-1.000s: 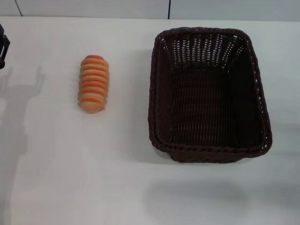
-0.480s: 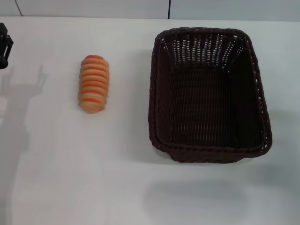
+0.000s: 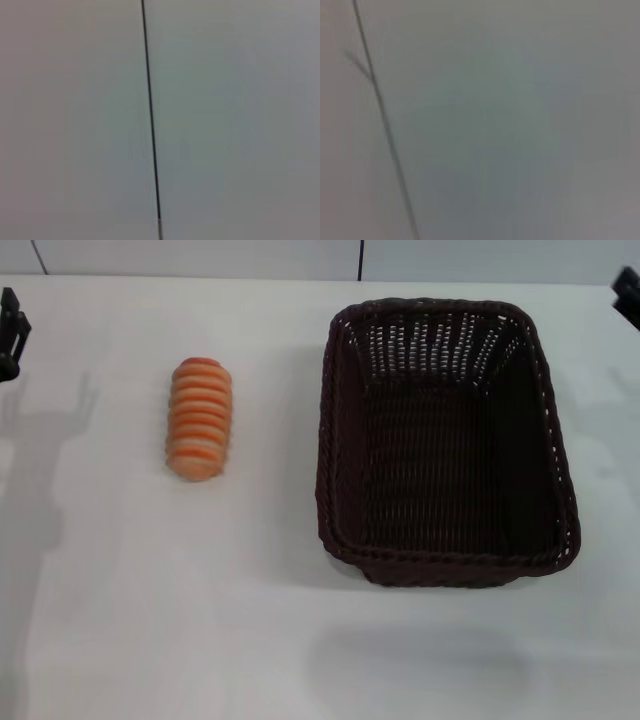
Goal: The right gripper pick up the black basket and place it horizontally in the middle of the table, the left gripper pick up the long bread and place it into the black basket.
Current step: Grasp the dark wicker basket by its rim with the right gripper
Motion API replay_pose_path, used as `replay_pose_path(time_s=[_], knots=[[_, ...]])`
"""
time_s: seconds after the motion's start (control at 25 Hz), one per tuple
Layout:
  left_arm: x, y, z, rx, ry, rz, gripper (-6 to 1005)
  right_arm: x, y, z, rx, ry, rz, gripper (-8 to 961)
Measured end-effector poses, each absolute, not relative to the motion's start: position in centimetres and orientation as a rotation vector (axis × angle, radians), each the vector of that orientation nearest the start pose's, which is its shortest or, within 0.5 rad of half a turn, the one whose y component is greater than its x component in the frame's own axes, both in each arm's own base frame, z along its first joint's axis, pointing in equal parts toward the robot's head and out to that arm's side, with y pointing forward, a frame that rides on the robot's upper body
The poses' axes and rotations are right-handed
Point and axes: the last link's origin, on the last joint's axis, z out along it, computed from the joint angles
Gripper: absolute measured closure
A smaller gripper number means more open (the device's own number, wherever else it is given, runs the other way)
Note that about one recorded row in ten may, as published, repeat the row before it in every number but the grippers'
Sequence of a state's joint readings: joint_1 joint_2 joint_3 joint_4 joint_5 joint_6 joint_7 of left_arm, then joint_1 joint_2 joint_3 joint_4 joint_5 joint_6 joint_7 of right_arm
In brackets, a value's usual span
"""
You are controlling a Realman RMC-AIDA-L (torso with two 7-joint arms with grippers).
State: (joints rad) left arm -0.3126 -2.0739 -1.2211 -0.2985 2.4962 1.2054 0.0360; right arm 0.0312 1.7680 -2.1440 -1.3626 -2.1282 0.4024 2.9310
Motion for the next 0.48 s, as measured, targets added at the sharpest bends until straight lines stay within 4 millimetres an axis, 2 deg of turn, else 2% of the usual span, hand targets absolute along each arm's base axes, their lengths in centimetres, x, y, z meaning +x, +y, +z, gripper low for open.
replay_pose_path(time_s=[0.12,0.2,0.32,0.48], knots=[[-34.4,31.8,2.5,-1.371,-0.438,-0.621,207,23.7,31.9,4.4,-1.802,0.91,0.615,131],[-34.4,31.8,2.6,-1.368,-0.441,-0.621,208,23.3,31.7,4.7,-1.818,0.931,0.578,135],[-34.4,32.0,2.8,-1.355,-0.446,-0.628,209,22.1,30.3,5.4,-1.907,0.954,0.427,140],[-34.4,32.2,3.0,-1.344,-0.45,-0.63,210,21.4,29.3,5.9,-1.971,0.966,0.399,148]])
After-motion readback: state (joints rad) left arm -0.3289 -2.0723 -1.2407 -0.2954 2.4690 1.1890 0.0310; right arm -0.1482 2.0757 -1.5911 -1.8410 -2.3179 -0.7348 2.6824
